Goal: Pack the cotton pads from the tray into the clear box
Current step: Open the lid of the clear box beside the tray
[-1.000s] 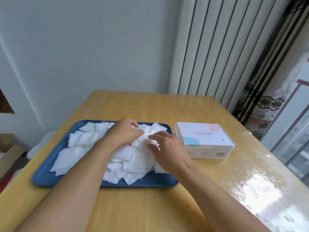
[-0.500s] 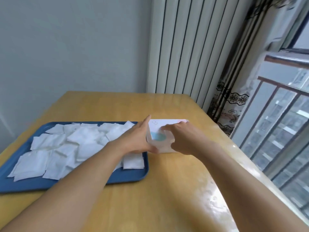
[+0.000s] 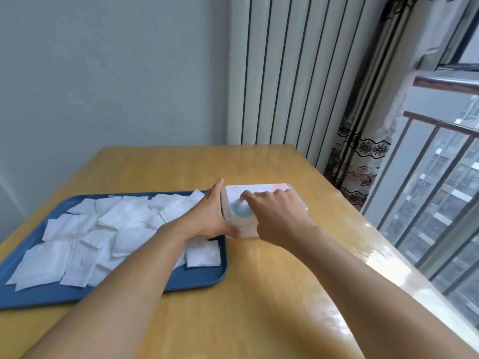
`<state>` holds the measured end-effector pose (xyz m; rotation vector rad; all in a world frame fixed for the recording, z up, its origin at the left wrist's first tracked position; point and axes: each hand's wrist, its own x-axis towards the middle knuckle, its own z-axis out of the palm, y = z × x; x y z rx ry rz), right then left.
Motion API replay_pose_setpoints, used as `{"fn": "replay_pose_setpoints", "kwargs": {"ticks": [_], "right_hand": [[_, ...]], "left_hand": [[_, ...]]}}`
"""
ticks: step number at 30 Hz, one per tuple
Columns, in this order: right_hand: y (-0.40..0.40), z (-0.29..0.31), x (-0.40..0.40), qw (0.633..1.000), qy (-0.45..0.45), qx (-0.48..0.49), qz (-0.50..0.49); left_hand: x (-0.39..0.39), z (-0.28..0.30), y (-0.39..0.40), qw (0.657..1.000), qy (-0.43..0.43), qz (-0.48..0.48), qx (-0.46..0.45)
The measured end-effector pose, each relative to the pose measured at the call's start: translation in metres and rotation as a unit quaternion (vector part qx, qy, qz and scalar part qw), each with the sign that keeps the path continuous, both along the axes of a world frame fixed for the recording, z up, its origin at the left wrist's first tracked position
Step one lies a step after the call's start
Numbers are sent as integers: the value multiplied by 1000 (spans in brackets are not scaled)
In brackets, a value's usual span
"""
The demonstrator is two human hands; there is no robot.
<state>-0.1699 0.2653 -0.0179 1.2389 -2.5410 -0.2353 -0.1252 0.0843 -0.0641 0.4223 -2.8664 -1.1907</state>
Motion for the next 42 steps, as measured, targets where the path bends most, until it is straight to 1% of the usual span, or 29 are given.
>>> {"fn": "replay_pose_setpoints", "kwargs": {"ticks": [2,5,7,8,10,13,14,15,17,19,23,28,30,32,35,38,42], "right_hand": [[0,-2,4,1000,14,-17,-5],[2,0,1,999,17,-41,-9],[4,5,-9,998,-5,-69,2],[5,10,-16,995,-20,-101,4],[6,24,-28,979,-15,-205,10],[4,37,-44,936,78,-343,7],[2,37,-48,921,92,-380,4],[-2,33,-52,908,89,-408,-2],[-9,22,-57,896,53,-440,-15],[-14,14,-59,898,16,-439,-23],[-18,3,-56,915,-45,-400,-30],[-23,-19,-64,950,-80,-300,-35],[-24,-23,-67,958,-75,-272,-49],[-24,-26,-68,961,-73,-258,-72],[-23,-31,-68,958,-103,-255,-84],[-22,-33,-68,962,-118,-217,-113],[-19,-33,-71,959,-126,-225,-119]], "left_hand": [[-1,1,1,1000,-6,-11,-18],[-3,0,2,1000,-12,-15,-22],[-5,-2,3,1000,-14,-9,-25],[-7,-4,2,1000,-12,-7,-25],[-9,-8,1,1000,1,-6,-20],[-10,-12,-2,1000,20,-15,-1],[-10,-11,-3,1000,18,-17,2],[-10,-11,-4,1000,14,-19,1],[-10,-10,-4,1000,8,-23,-5],[-10,-8,-4,1000,7,-26,-12],[-10,-6,-3,999,7,-28,-31],[-8,0,1,998,0,-35,-59],[-9,2,2,997,-6,-30,-76],[-9,4,3,995,-18,-26,-98],[-8,5,5,992,-40,-26,-114],[-9,3,9,991,-29,-23,-125],[-8,6,11,987,-57,-36,-146]]}}
